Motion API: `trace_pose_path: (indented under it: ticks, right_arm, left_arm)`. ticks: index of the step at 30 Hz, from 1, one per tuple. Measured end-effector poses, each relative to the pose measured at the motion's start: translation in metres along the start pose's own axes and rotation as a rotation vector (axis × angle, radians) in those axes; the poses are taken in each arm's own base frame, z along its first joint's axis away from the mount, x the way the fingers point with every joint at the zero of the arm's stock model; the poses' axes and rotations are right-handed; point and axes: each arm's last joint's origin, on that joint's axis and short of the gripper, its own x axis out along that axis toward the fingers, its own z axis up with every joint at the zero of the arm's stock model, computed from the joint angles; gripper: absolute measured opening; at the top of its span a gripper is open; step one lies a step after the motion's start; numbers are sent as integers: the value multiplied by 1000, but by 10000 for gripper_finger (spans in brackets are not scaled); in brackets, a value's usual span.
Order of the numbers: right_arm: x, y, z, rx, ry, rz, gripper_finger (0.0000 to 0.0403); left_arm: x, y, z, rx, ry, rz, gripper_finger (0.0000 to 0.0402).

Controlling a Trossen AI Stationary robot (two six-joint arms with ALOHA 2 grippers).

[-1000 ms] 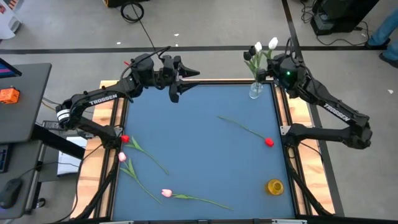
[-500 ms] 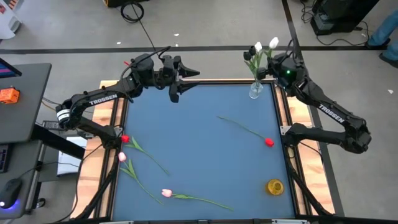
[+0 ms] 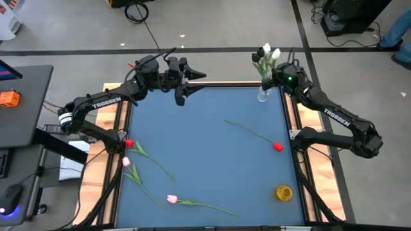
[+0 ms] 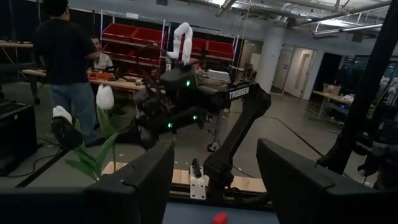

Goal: Sort flowers into vase by color
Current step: Put the white tulip into the transparent vase, then put the left red tulip into the yellow vase

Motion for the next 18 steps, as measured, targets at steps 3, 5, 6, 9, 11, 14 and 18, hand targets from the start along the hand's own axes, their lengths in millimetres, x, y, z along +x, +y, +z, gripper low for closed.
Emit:
trace_pose_path:
  ticks: [3,5,6,9,11,14,18]
  right_arm:
    - [4,1,-11,-2,46,-6,39]
    - [5,1,-15,1,63,-7,56]
    - [5,1,-16,-3,71,-8,64]
    - [5,1,-17,-18,82,-11,86]
    - [4,0,-19,-38,96,-10,99]
    - [0,-1,-16,-52,141,2,114]
    - [-9,-3,-7,-33,209,27,124]
  left_arm:
    - [0,0,0,0,0,0,235]
    - [0,0,0,0,0,0,235]
    - [0,0,0,0,0,0,235]
    - [0,0,0,0,0,0,235]
    - [0,0,0,0,0,0,235]
    - [0,0,0,0,0,0,235]
    - [0,0,0,0,0,0,235]
